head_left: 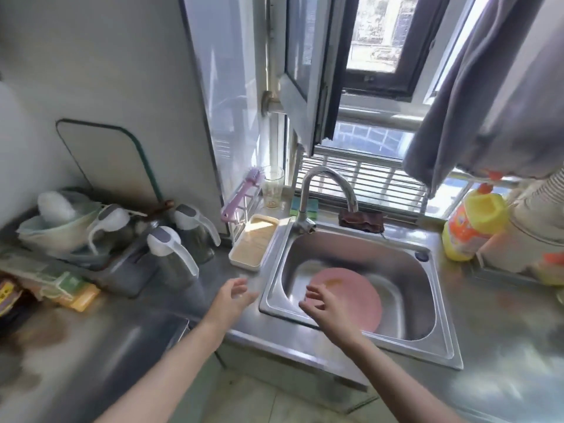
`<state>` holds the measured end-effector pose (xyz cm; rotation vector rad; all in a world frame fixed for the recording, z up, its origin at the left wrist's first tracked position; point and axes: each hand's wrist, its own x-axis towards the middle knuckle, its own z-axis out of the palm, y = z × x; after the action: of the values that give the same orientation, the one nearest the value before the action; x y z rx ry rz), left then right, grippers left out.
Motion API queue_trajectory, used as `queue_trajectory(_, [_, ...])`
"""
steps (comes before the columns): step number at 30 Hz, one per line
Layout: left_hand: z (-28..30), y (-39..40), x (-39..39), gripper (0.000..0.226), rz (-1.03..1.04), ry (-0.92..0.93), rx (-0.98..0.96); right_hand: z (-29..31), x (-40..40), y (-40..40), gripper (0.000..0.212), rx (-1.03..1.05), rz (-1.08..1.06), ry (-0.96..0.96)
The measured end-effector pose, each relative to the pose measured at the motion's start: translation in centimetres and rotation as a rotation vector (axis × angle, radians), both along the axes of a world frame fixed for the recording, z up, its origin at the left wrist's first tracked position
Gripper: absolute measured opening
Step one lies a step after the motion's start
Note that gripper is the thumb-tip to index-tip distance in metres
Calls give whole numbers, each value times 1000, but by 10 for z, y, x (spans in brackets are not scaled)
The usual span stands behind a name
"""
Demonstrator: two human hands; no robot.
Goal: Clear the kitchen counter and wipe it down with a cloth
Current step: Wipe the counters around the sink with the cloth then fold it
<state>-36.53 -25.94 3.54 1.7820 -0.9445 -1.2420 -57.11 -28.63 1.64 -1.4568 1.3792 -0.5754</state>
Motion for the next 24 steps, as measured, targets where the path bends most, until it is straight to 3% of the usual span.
queue_trajectory(5, [-5, -50, -55, 59, 6, 44, 29, -8, -73, -41, 32, 9, -103, 14])
queue_trajectory(14, [-25, -128, -144, 46, -67, 28, 77, -30, -180, -123, 27, 75, -187, 38])
queue_trajectory(24, [-67, -195, -192, 29, -156, 26, 161, -66, -208, -172, 26, 157, -246, 76])
